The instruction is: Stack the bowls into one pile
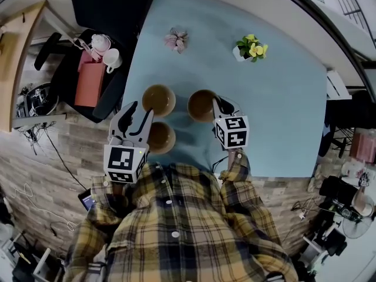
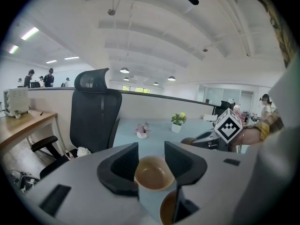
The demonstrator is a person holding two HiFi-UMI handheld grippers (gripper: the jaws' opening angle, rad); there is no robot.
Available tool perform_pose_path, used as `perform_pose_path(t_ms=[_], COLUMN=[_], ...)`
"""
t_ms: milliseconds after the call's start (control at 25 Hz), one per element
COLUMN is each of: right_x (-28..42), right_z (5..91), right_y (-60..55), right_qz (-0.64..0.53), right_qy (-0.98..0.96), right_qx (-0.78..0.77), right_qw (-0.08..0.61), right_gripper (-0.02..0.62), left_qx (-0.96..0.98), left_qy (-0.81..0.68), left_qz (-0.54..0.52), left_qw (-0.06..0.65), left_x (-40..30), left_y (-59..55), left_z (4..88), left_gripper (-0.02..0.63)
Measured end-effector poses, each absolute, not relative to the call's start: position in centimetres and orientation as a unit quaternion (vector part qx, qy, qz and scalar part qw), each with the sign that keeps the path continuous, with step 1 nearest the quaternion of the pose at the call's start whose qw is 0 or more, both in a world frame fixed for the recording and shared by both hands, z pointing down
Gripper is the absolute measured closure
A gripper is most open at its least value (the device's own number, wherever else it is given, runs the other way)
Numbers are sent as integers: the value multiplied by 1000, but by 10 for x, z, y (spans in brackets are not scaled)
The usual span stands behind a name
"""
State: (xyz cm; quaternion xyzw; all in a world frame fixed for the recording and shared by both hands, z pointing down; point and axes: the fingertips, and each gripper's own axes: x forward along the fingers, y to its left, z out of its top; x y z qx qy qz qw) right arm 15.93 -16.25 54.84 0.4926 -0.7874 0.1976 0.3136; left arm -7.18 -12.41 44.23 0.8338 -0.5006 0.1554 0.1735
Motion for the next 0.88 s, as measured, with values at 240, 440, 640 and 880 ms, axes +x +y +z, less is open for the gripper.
perform_pose_path(t_ms=[240, 440, 640, 880], right_x=[151, 131, 95, 46], right_z=[526, 512, 506, 510], right_y=[-163, -162, -166, -170], right_qz=[174, 174, 175, 168], right_qy=[-801, -816, -837, -860], right_qx=[490, 483, 455, 415], right_qw=[298, 267, 247, 245], right_gripper=[580, 578, 578, 578], left_qx=[828, 818, 801, 771], left_qy=[-514, -531, -557, -594], left_qz=[149, 147, 146, 145], left_qw=[167, 164, 167, 177], left_x=[-79, -92, -112, -142], left_y=[-113, -100, -86, -64], left_z=[438, 435, 434, 437], left_gripper=[445, 445, 445, 445])
